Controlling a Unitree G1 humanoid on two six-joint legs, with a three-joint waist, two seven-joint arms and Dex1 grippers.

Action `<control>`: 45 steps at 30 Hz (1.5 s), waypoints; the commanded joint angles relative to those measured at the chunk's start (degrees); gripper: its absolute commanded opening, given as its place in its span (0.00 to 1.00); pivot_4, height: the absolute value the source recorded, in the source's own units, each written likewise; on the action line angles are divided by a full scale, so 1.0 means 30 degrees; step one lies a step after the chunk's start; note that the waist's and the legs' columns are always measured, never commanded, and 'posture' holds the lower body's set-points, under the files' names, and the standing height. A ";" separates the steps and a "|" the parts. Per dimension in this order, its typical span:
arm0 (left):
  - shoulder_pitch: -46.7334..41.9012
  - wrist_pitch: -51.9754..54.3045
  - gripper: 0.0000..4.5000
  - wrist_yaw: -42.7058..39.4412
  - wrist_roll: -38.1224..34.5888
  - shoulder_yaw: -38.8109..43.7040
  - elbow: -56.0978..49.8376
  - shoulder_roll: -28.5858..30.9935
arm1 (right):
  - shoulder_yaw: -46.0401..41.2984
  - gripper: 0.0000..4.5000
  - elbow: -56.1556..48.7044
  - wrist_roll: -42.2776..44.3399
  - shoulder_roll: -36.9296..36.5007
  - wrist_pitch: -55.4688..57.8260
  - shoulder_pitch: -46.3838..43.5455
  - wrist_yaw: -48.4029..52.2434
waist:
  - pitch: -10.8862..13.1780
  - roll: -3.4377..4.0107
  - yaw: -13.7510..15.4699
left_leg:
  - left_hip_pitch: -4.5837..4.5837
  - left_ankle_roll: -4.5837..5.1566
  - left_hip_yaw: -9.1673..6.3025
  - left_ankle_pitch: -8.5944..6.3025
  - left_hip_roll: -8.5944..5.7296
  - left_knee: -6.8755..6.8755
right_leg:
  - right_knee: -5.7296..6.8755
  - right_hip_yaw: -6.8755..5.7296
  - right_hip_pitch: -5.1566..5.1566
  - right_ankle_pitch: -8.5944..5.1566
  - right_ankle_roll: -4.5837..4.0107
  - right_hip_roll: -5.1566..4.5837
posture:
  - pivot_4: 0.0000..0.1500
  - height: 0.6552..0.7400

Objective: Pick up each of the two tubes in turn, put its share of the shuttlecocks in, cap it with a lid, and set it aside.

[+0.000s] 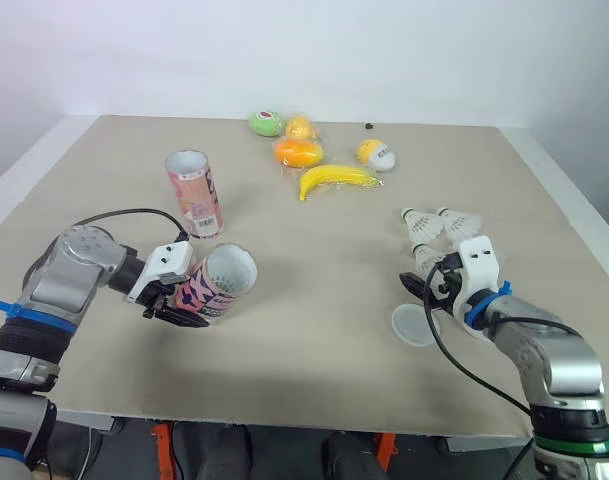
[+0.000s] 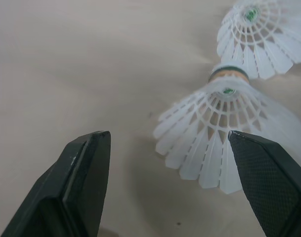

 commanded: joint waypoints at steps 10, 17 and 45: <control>0.0286 -0.0042 0.59 0.0033 0.0090 -0.0887 -0.0206 -0.0472 | -0.0554 0.02 -0.1733 0.0126 -0.0792 -0.0309 -0.0280 0.0302 | 0.0000 0.0002 0.0001 | -0.0003 0.0003 -0.0002 0.0002 0.0000 -0.0002 | 0.0000 0.0000 0.0017 -0.0006 0.0008 0.0001 | 1.00 0.43; 0.0059 -0.0199 0.59 0.0033 0.0132 -0.1017 0.0012 -0.0516 | -0.0481 0.02 -0.3514 0.0917 -0.1455 -0.0151 -0.0114 0.1367 | 0.0001 0.0005 0.0003 | -0.0004 0.0003 -0.0003 0.0002 0.0000 -0.0001 | 0.0000 0.0000 0.0021 -0.0009 0.0013 0.0000 | 1.00 0.43; -0.0177 -0.0274 0.59 0.0047 0.0208 -0.0871 0.0326 -0.0676 | 1.0951 0.50 -0.0426 0.0470 -0.0149 -0.6860 -1.4659 1.5655 | 0.0021 0.0031 0.0091 | -0.0092 0.0147 0.0252 0.0092 0.0024 -0.0019 | 0.0007 -0.0279 -0.0049 -0.0036 -0.0081 -0.0277 | 1.00 0.43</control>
